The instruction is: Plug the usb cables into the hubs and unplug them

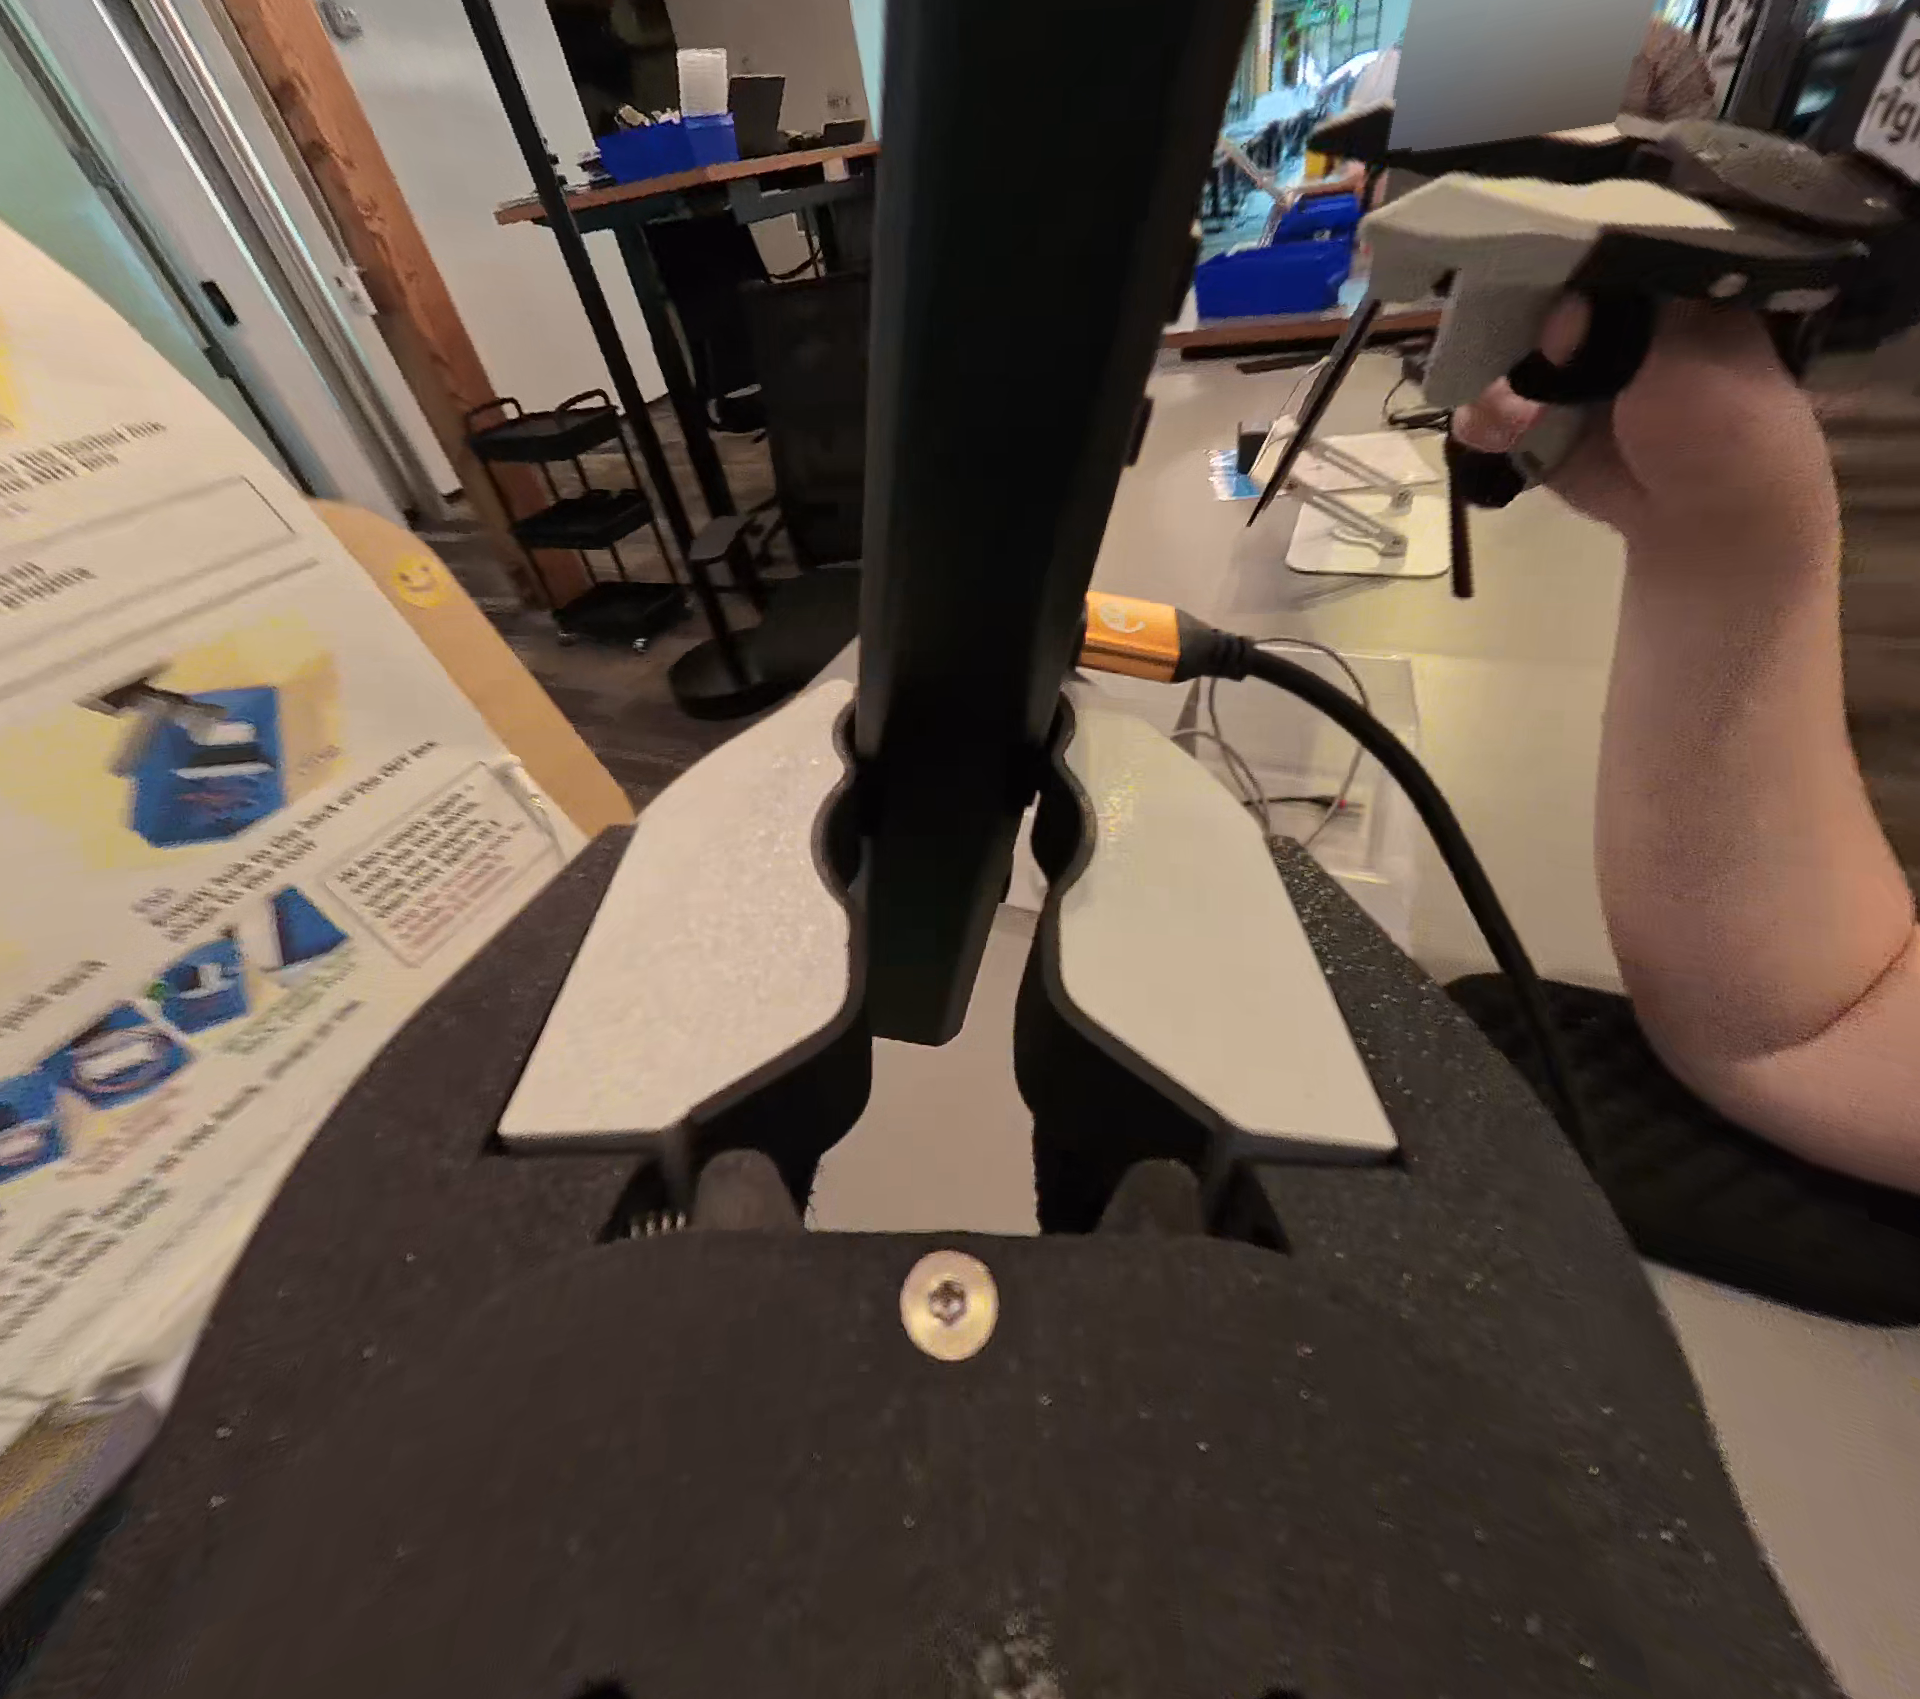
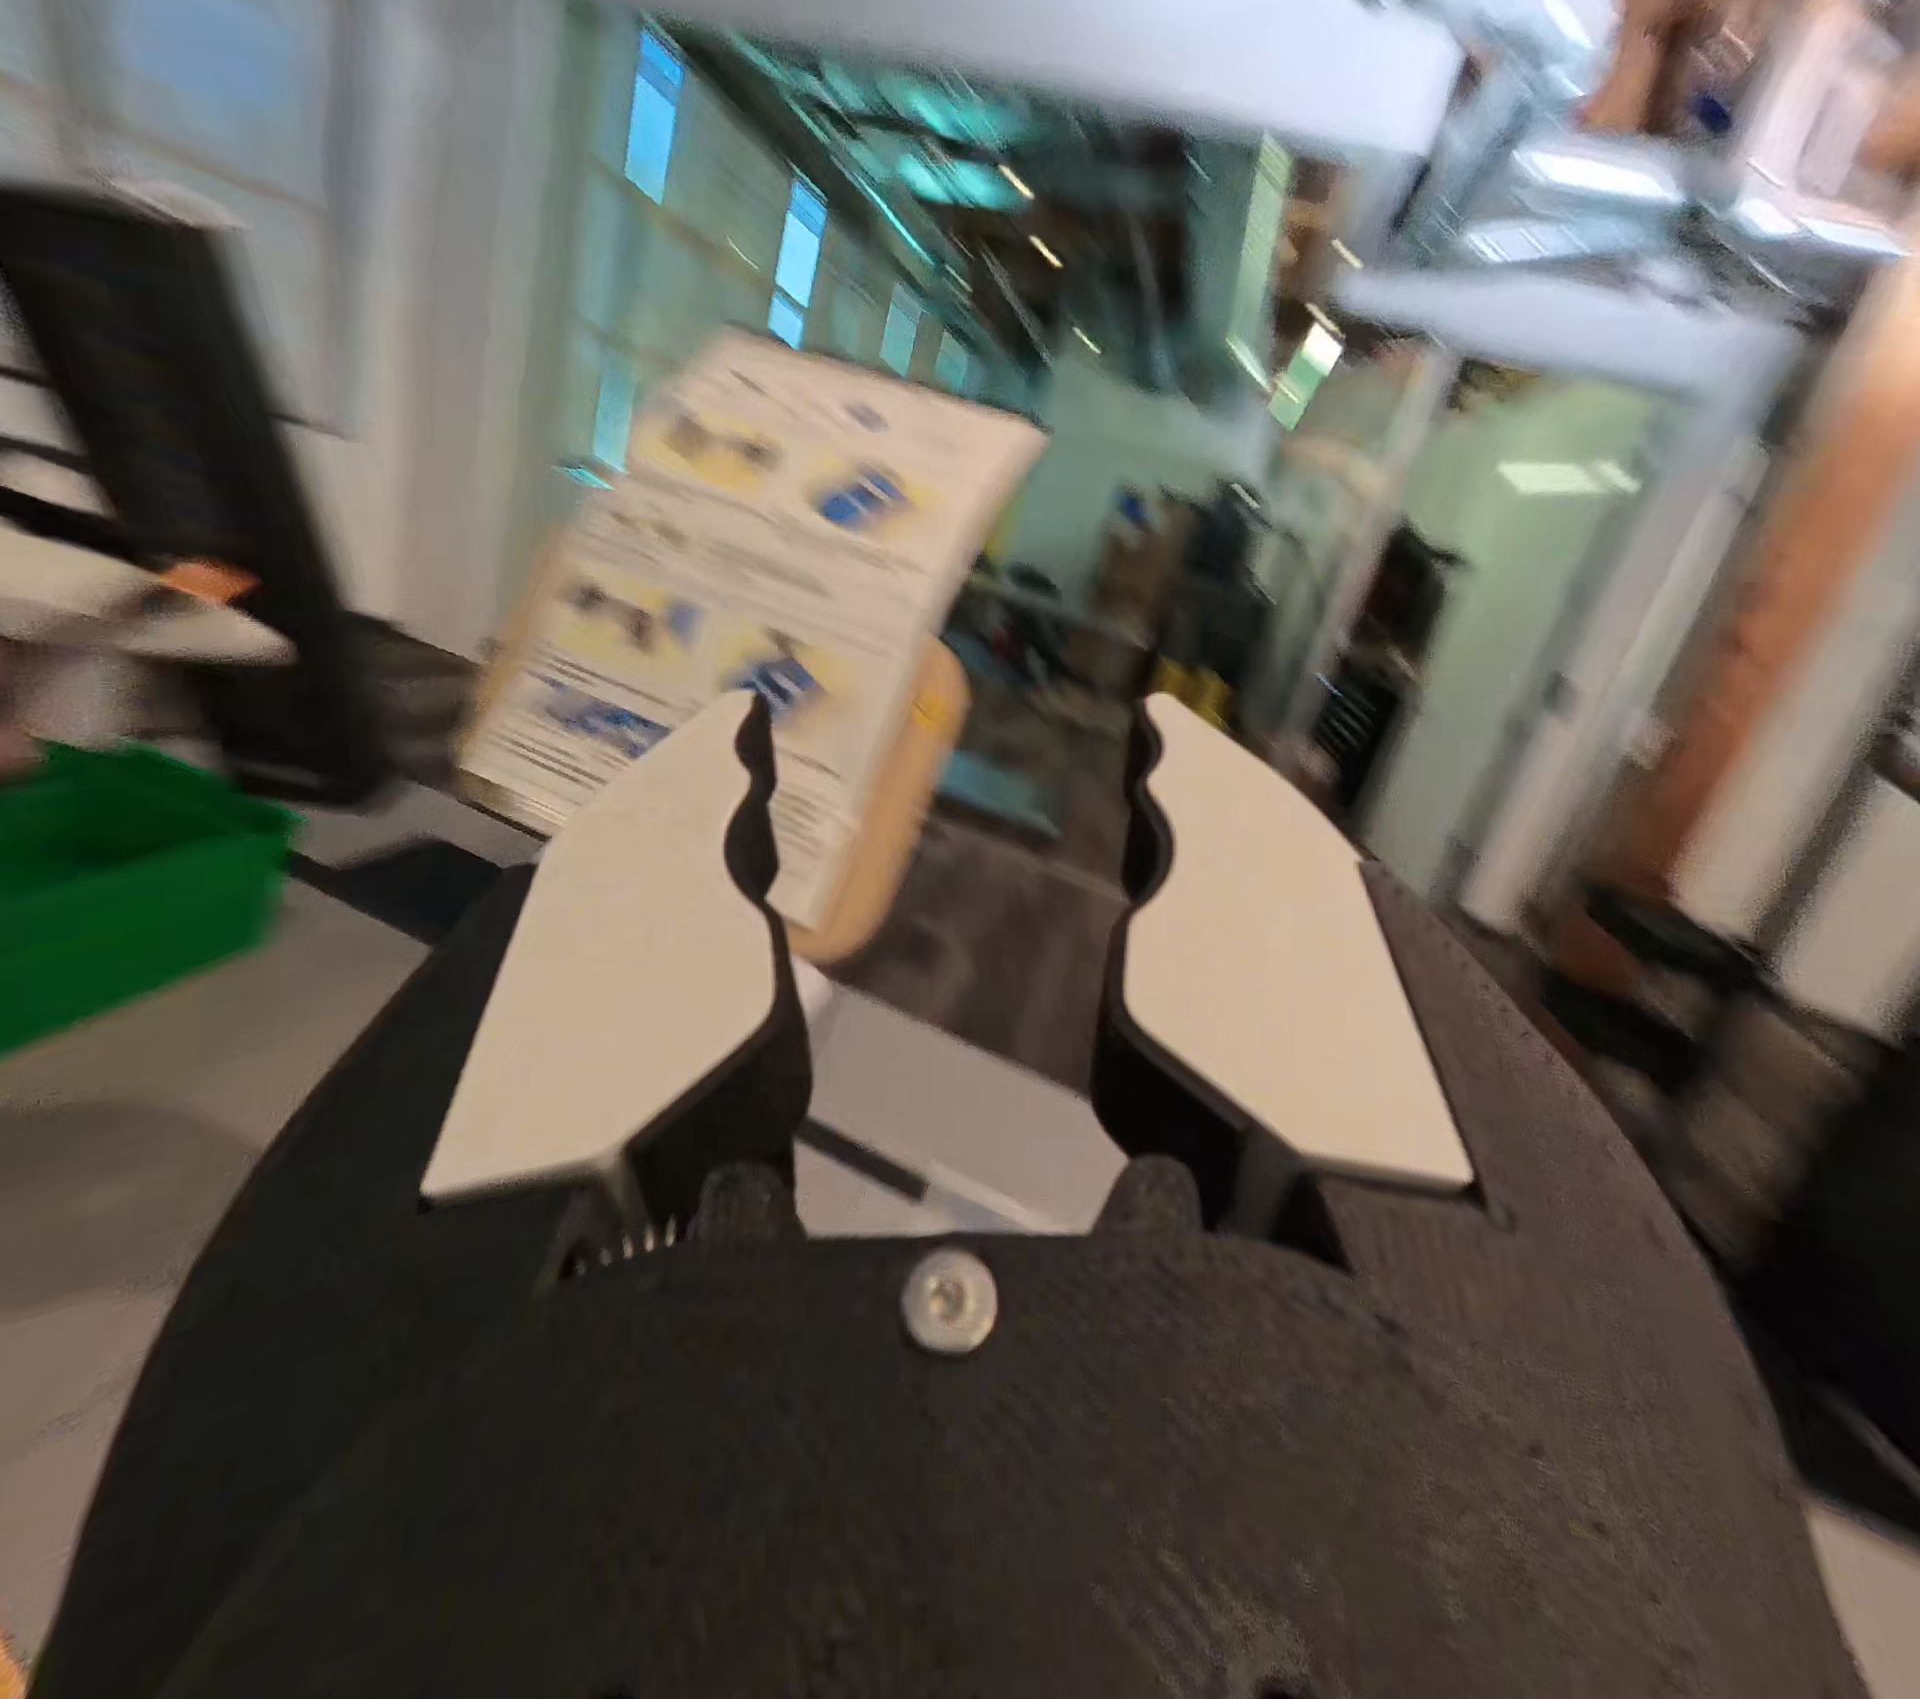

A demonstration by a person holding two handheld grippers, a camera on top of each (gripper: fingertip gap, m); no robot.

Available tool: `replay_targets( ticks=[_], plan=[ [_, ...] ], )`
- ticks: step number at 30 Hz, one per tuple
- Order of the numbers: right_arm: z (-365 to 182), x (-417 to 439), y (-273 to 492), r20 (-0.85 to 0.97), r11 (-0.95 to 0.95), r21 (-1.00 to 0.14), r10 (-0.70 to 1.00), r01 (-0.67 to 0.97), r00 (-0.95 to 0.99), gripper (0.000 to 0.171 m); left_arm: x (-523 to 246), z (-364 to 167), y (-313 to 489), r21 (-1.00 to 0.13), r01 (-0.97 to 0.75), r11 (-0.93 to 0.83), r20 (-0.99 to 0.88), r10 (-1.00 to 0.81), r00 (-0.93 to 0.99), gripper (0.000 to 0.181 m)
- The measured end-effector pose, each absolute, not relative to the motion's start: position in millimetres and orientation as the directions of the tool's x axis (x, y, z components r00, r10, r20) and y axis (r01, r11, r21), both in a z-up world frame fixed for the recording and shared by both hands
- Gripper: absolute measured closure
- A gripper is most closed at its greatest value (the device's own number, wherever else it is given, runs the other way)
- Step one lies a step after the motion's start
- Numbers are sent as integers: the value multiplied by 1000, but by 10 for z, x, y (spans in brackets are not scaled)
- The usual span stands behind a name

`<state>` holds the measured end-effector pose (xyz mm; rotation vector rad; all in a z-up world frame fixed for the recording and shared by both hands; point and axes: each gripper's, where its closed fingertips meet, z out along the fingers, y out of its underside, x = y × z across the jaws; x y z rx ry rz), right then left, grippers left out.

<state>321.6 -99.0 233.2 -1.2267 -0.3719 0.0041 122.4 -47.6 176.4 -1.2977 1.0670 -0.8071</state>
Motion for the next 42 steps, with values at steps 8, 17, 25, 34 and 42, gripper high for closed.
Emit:
replay_targets(
  ticks=[8,17,25,34,42],
  plan=[
    [1747,1774,-502,319,280,-945,669,170,671,117,1261,1531,-369,-996,28,-88,92,-984,150,153],
    [1054,1102,-399,61,40,-996,951,74,303,113,1134,1664,-467,-971,109,-214,217,-976,13,152],
    [1087,873,-502,77,91,-993,983,-78,170,171,1042,1800,-576,-958,167,-233,228,-972,-48,152],
    [975,800,-582,81,76,-996,986,34,144,121,1162,1608,-475,-980,68,-189,193,-980,46,154],
    [1022,814,-521,-31,-30,-999,993,-14,115,142,1241,1588,-563,-985,57,-164,164,-986,-9,151]
  ],
)
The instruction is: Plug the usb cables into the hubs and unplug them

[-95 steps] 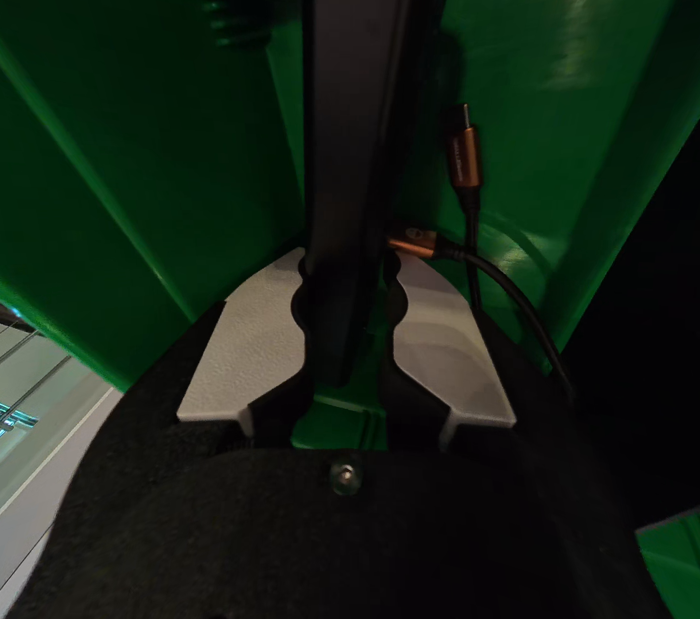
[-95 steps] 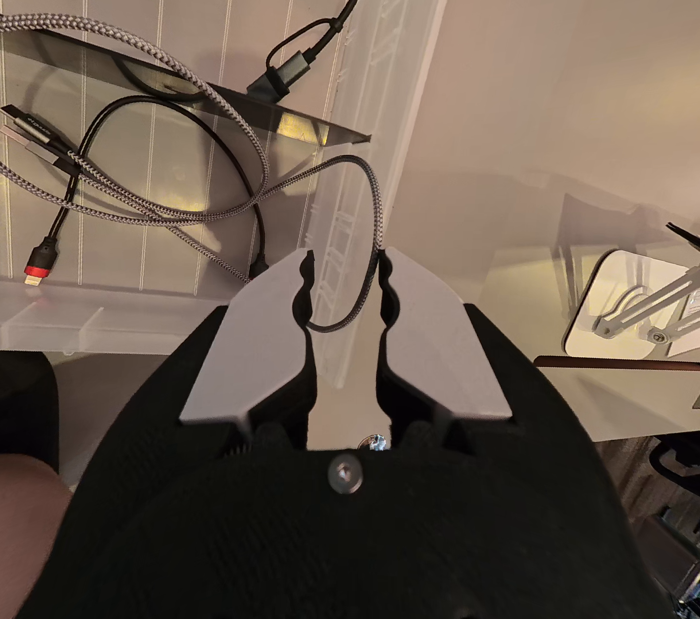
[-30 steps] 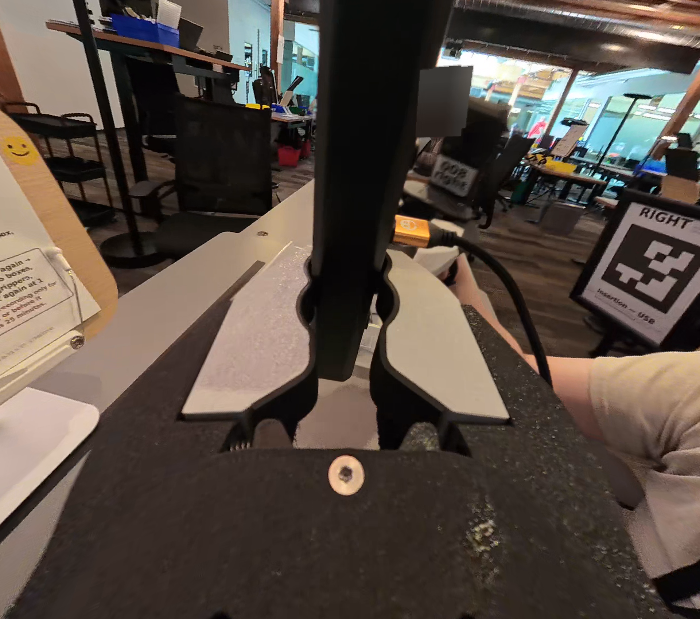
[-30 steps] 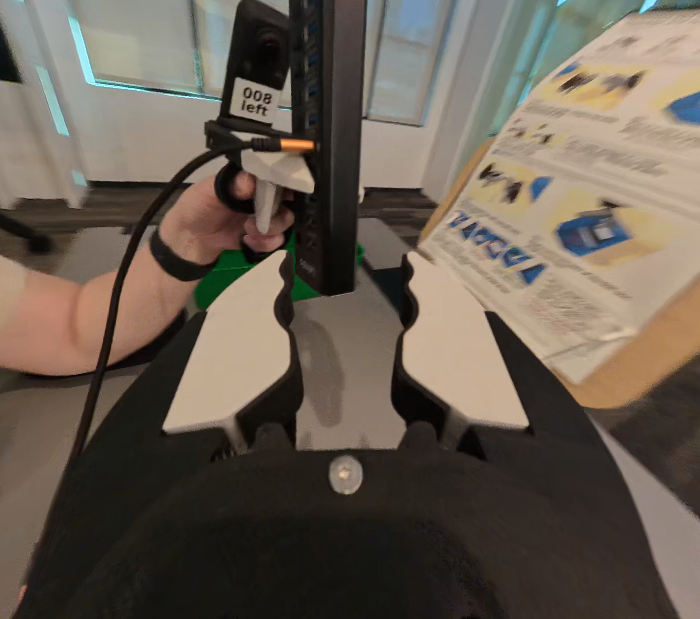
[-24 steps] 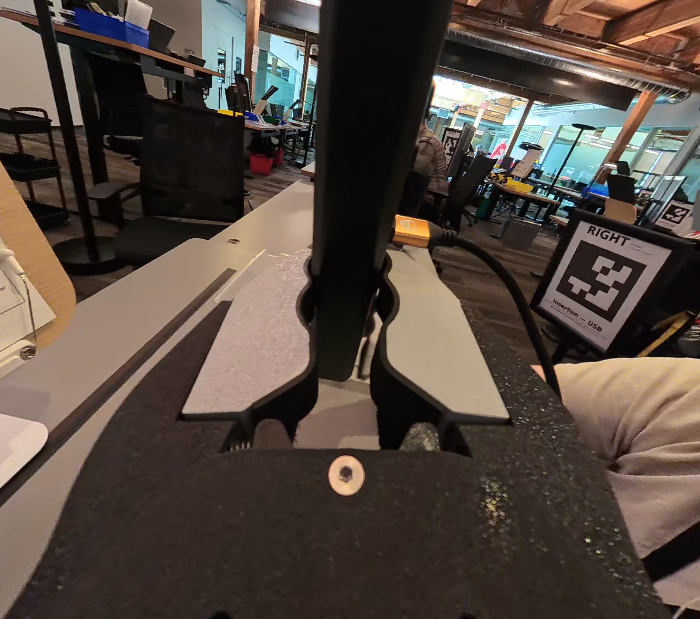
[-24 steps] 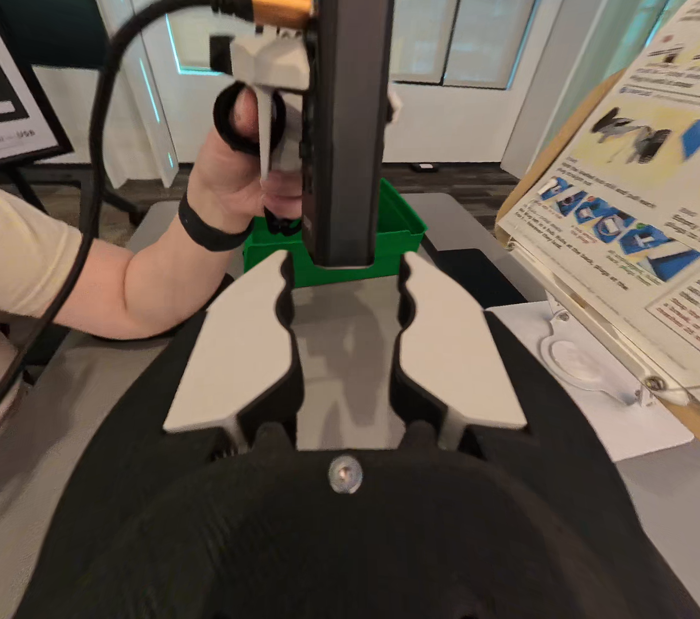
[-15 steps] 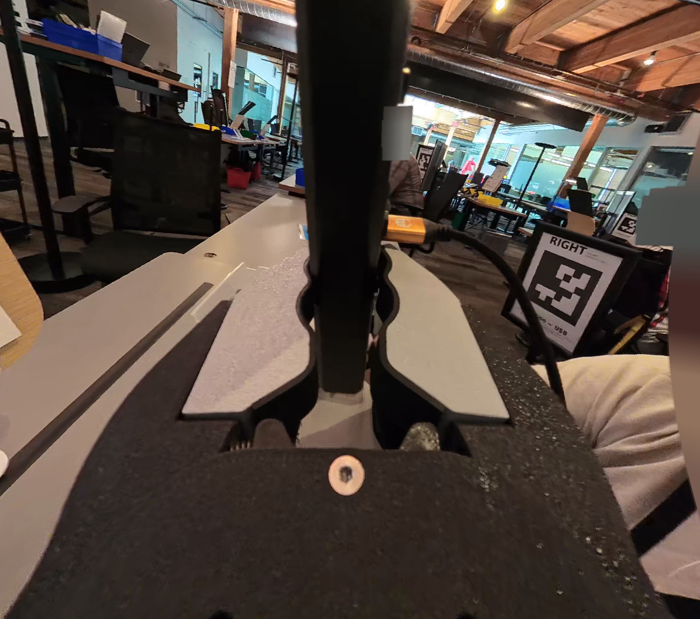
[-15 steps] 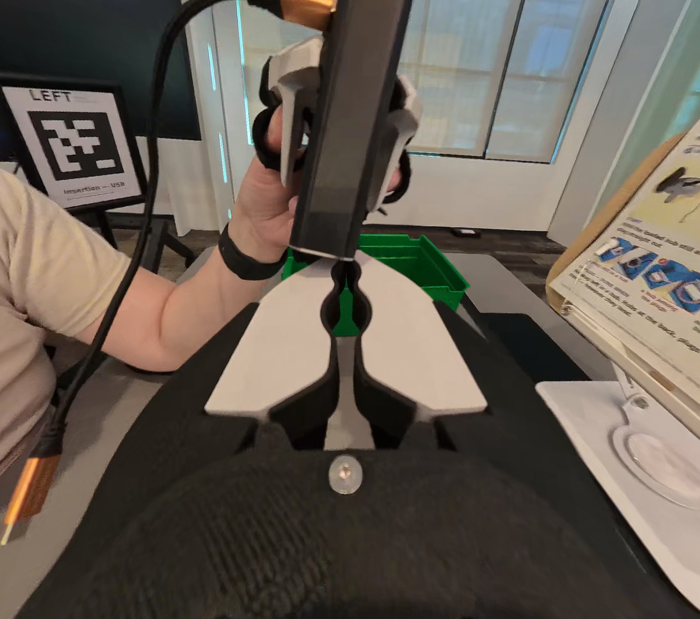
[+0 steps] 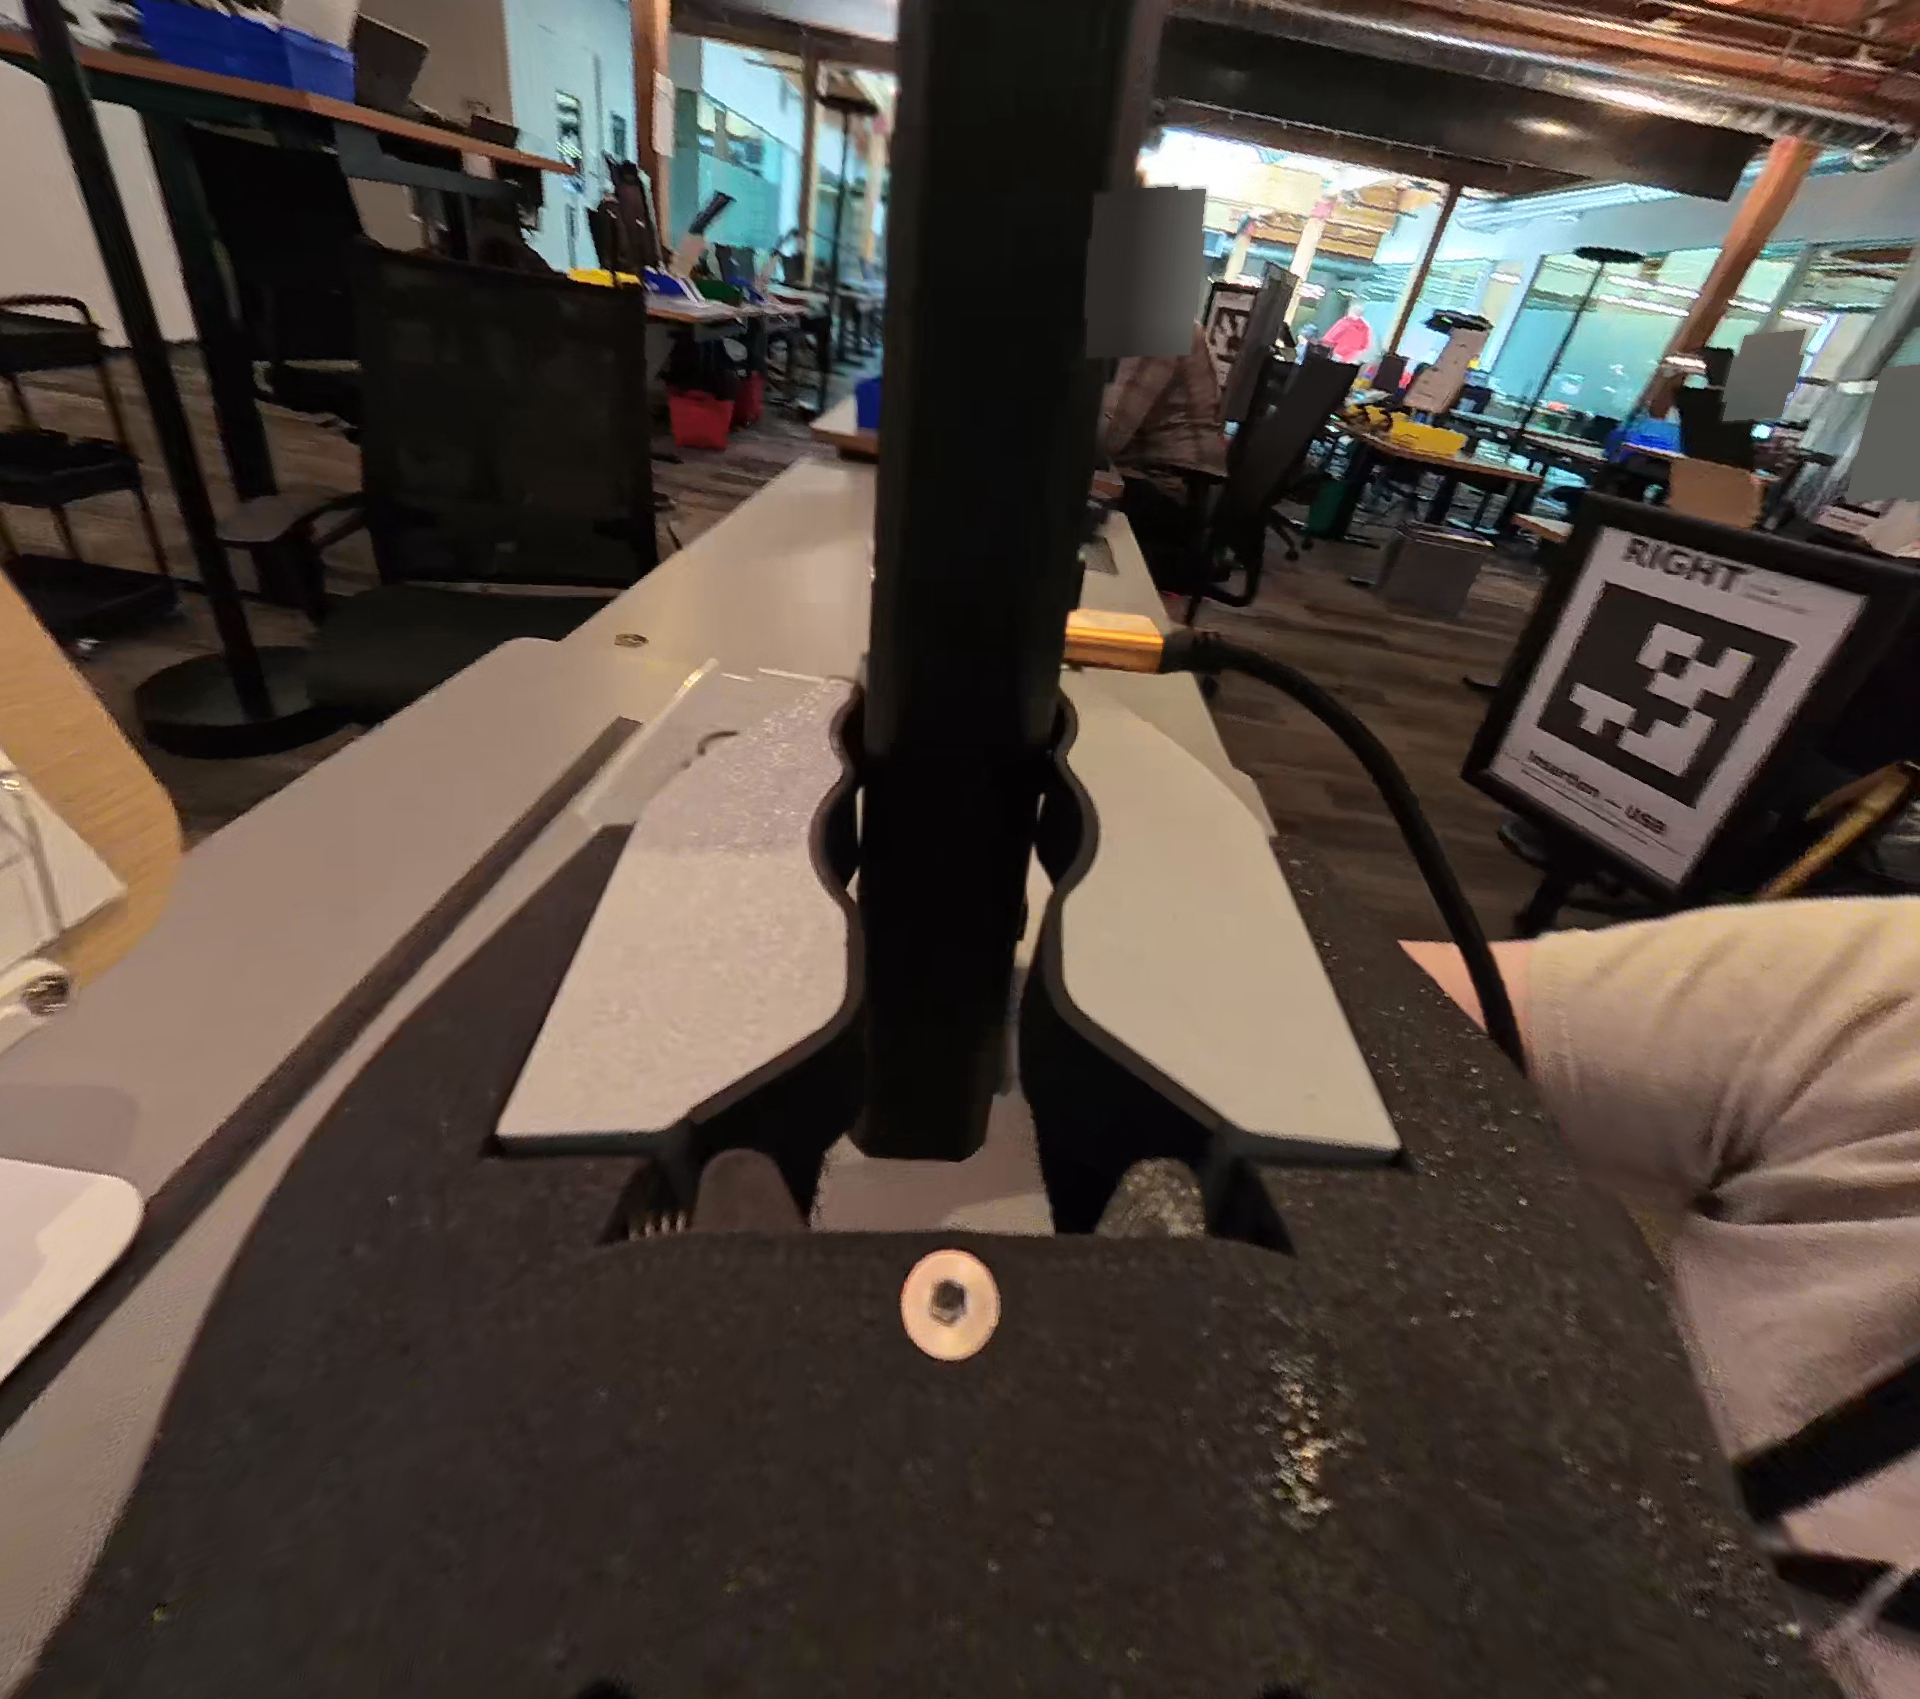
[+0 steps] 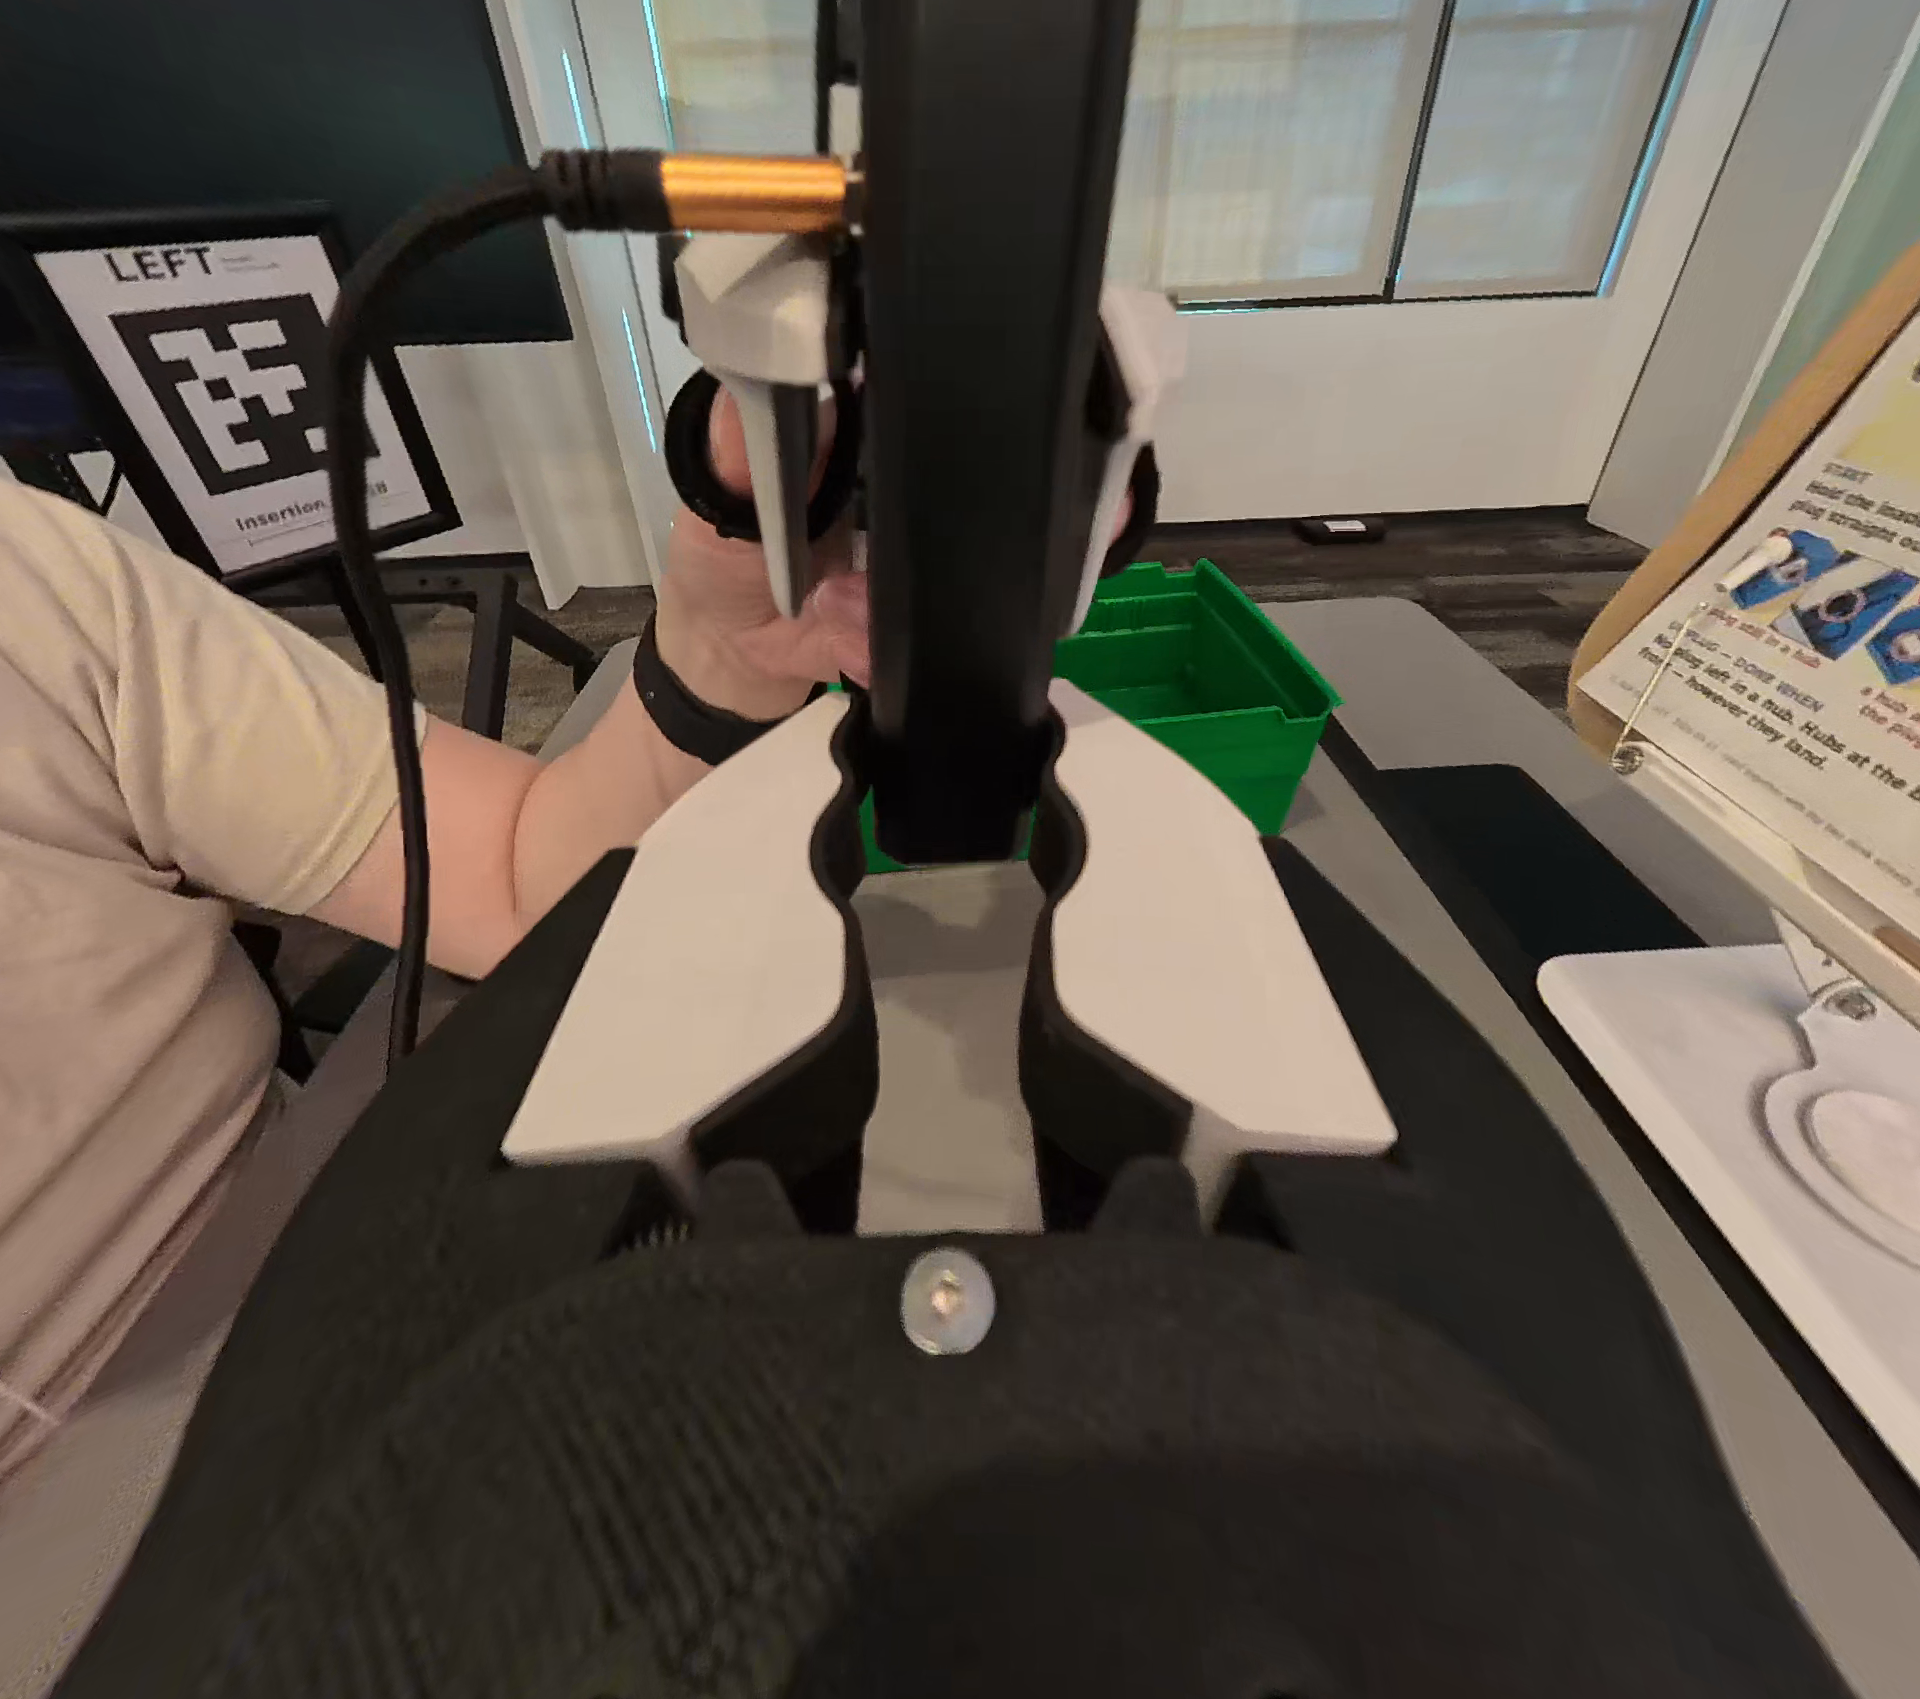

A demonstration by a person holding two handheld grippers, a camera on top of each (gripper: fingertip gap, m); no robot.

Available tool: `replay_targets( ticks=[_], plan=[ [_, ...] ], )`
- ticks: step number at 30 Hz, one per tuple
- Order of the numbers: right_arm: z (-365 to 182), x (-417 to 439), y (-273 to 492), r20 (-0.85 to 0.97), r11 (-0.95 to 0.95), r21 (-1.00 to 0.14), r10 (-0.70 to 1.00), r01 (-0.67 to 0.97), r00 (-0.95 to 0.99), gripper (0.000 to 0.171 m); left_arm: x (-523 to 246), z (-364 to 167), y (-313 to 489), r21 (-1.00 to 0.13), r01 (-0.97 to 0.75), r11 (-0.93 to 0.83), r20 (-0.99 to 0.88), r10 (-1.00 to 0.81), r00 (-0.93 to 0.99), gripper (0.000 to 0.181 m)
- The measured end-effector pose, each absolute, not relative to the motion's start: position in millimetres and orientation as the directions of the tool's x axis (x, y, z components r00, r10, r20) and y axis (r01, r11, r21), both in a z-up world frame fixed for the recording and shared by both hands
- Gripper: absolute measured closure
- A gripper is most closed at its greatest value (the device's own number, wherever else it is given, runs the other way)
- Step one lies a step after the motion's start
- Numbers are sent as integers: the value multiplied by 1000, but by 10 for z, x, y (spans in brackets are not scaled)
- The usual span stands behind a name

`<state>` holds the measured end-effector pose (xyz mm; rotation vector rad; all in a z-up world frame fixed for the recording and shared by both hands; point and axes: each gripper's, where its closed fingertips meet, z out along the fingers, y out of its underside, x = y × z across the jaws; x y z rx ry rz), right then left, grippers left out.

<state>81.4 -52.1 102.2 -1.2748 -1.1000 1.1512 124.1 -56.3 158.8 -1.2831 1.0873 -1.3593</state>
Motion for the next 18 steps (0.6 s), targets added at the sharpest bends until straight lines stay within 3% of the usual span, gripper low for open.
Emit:
replay_targets(
  ticks=[6,9,12,18],
  plan=[
    [974,814,-513,-13,-16,-999,993,30,121,143,1364,1325,-594,-984,-104,-148,150,-989,-12,147],
    [937,837,-514,-48,-54,-997,993,55,108,143,1391,1325,-572,-989,-89,-115,115,-993,1,151],
    [822,854,-490,-31,-51,-988,990,146,138,143,1418,1228,-603,-983,-143,-111,117,-993,-33,143],
    [662,919,-466,-14,-64,-957,984,282,176,143,1441,1120,-598,-974,-183,-132,148,-986,-76,149]
  ],
)
